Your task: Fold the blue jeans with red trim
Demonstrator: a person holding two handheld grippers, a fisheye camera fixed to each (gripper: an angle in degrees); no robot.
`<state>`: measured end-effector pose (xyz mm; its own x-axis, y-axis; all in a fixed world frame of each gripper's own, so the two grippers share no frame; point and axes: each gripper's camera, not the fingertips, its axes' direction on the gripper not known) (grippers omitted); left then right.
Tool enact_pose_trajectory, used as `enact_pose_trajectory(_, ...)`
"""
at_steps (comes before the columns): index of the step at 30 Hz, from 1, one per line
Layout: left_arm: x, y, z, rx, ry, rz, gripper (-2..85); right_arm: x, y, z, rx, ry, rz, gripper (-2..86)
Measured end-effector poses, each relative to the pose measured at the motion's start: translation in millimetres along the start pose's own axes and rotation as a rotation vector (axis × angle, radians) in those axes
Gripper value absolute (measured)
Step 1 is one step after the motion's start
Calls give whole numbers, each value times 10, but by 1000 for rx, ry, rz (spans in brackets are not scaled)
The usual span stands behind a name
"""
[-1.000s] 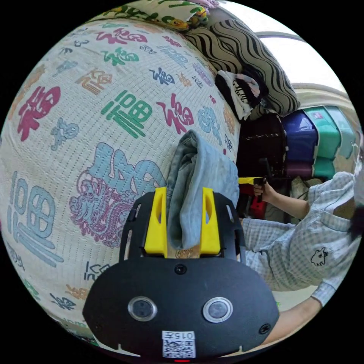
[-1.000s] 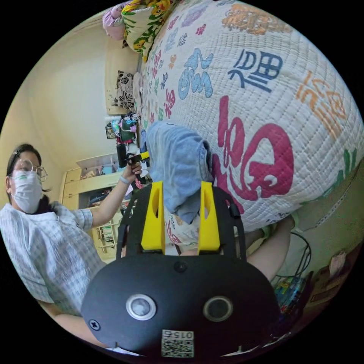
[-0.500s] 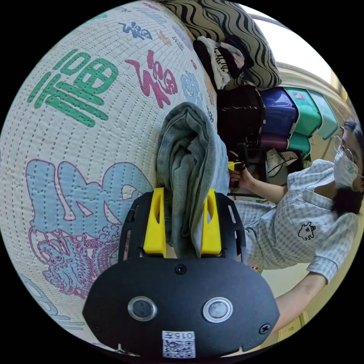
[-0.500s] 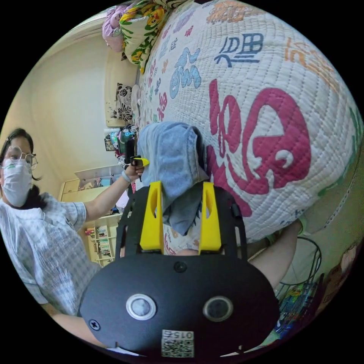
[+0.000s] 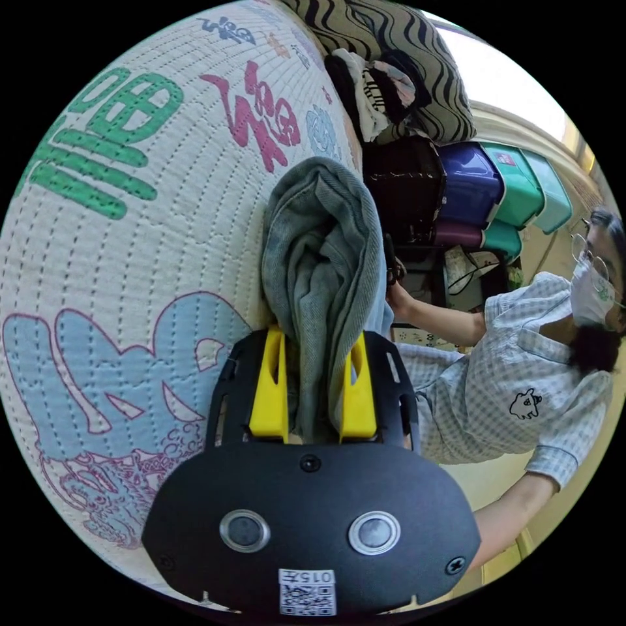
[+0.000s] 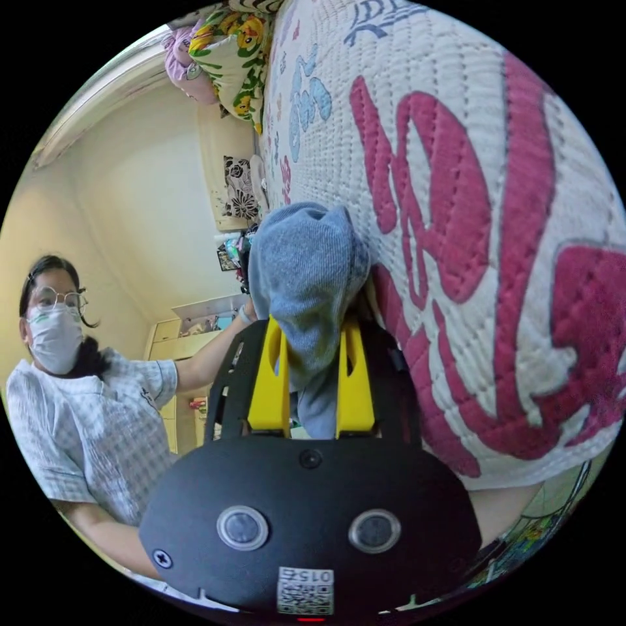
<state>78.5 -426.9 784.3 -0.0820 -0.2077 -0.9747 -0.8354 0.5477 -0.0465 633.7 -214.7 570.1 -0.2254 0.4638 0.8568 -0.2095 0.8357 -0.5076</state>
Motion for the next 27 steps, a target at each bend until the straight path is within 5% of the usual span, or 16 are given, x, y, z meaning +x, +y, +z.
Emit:
enact_pose_trajectory(6,337,111,147,72,-58,-13,86,-428,14,-224,-11,-30,56,78)
enact_pose_trajectory(17,1843,900,669,402,-13,-176,84,-2634,222,-855,-228,97,-149,73)
enact_pose_trajectory(27,2874,-685,1010,580,-21,16,84,-4366,-651,-2253,-184,255,-424,72)
